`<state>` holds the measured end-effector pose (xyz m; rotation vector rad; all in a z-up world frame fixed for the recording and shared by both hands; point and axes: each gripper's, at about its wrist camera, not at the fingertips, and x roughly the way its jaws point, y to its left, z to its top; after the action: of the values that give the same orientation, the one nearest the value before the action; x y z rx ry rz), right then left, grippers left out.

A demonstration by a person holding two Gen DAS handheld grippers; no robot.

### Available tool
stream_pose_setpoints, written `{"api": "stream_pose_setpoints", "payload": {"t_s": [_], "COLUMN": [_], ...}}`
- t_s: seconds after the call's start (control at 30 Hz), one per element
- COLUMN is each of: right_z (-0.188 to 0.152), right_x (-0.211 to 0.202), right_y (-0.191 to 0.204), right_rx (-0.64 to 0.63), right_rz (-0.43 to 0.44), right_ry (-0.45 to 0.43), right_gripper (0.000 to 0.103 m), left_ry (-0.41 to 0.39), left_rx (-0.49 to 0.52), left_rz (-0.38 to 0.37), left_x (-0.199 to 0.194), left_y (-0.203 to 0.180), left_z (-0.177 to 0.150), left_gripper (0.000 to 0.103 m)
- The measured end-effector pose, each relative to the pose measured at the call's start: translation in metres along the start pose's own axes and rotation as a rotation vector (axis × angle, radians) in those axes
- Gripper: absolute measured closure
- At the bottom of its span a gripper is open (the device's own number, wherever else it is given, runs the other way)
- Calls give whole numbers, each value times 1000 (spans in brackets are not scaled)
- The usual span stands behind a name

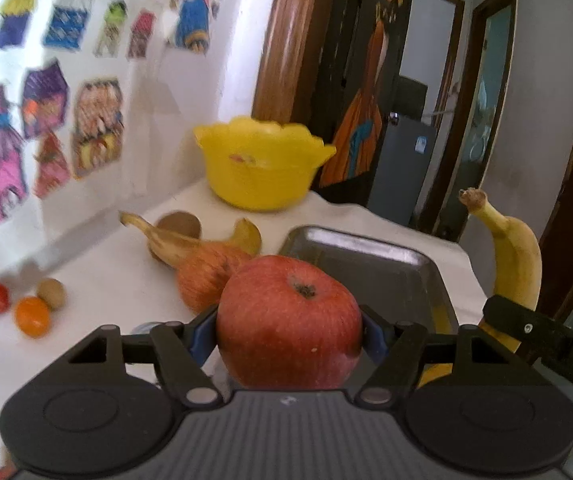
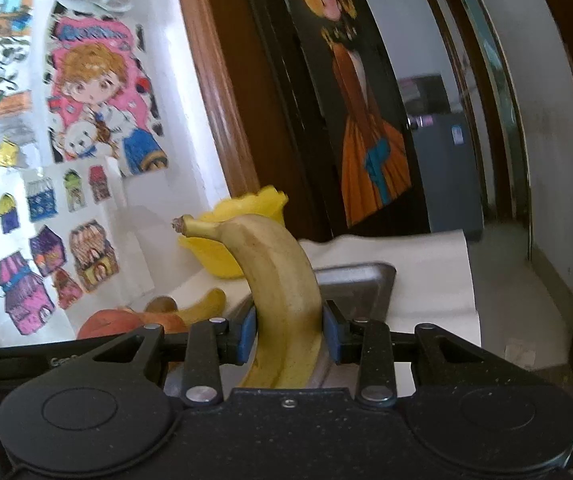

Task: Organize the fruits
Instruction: 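Lift and carry the apple and banana toward the metal tray with both grippers, then lower the apple and banana into the tray and open both grippers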

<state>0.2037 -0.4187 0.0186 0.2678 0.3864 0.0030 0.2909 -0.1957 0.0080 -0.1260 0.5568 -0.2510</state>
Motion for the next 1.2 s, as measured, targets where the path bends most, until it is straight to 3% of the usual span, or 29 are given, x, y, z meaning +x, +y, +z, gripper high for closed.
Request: {"api": "stream_pose_setpoints", "payload": {"t_s": [0.23, 0.57, 0.7, 0.73, 0.87, 1.07, 1.13, 1.2], "right_z": [4, 8, 8, 9, 16, 32, 36, 39], "right_x": [29, 65, 63, 61, 47, 4, -12, -27], "right_y": [-14, -13, -12, -12, -14, -11, -4, 4], "right_rx": [27, -30, -40, -44, -39, -30, -48, -78], "right_rz": [14, 35, 37, 31, 14, -9, -32, -46], "right_ry": [81, 151, 137, 129, 98, 10, -18, -39], "right_gripper": [66, 64, 53, 48, 43, 18, 5, 2], "left_ry": [46, 110, 119, 97, -7, -72, -94, -108], "left_rx": [46, 54, 77, 80, 114, 103, 93, 82], "left_rz": [-19, -7, -4, -1, -5, -15, -9, -12], "left_x": [21, 37, 37, 34, 11, -26, -43, -58], "left_y": [-10, -10, -13, -14, -18, -19, -15, -9], "left_z": [-7, -17, -18, -17, -10, 0, 3, 5], "left_gripper": [28, 28, 28, 26, 13, 4, 1, 1]}}
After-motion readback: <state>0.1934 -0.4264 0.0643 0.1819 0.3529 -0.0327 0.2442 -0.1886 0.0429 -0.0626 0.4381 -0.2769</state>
